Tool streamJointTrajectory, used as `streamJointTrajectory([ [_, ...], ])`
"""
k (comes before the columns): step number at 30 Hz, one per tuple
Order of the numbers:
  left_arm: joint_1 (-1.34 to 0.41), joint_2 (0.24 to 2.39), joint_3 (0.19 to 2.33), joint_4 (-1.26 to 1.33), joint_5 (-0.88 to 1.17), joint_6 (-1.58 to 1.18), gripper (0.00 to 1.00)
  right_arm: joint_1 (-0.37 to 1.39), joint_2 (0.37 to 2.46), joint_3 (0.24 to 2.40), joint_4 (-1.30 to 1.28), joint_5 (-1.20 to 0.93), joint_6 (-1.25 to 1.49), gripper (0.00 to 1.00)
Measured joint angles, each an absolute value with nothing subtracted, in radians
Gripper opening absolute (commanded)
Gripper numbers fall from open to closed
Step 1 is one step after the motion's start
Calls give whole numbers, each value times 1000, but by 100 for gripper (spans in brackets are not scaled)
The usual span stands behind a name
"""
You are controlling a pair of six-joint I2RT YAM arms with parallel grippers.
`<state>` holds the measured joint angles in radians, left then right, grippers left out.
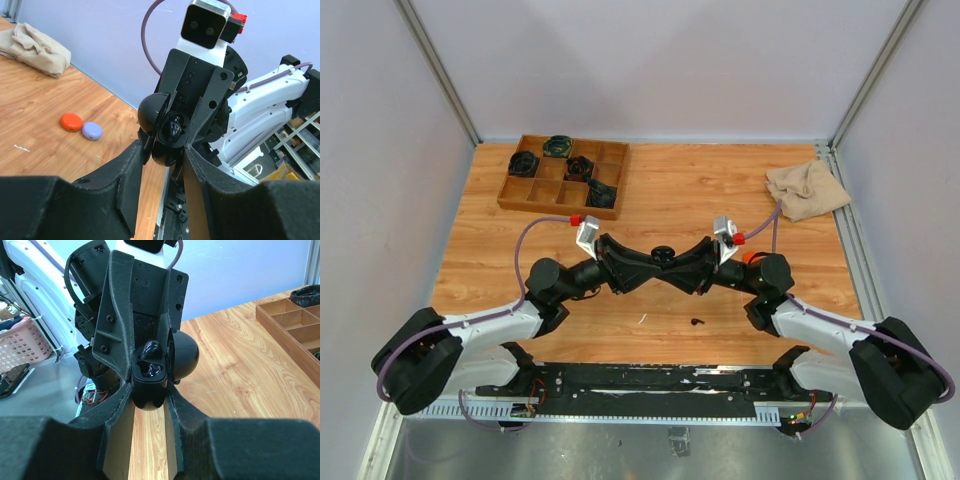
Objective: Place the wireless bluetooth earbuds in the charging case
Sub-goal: Adjust the charging case.
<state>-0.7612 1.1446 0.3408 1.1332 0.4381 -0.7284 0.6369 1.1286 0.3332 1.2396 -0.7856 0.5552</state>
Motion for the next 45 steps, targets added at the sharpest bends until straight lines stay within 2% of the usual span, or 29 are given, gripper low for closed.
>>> streamJointTrajectory([
  [6, -754, 1170, 330, 1185, 439, -758, 38, 638, 1157, 334, 1273, -783, 562, 9],
  [12, -748, 1178, 324, 1214, 435, -772, 24, 640, 1182, 338, 1310, -782, 577, 14],
  [17, -748, 1176, 315, 1221, 427, -767, 12, 641, 1190, 338, 1316, -781, 580, 23],
  [24, -748, 1150, 301, 1216, 416, -747, 3, 648, 1182, 338, 1296, -775, 560, 39],
  [39, -750, 1016, 265, 1087, 372, -611, 0, 648, 1105, 338, 1154, -759, 465, 54],
  [45, -750, 937, 241, 992, 331, -470, 0, 645, 983, 357, 865, -754, 361, 57],
])
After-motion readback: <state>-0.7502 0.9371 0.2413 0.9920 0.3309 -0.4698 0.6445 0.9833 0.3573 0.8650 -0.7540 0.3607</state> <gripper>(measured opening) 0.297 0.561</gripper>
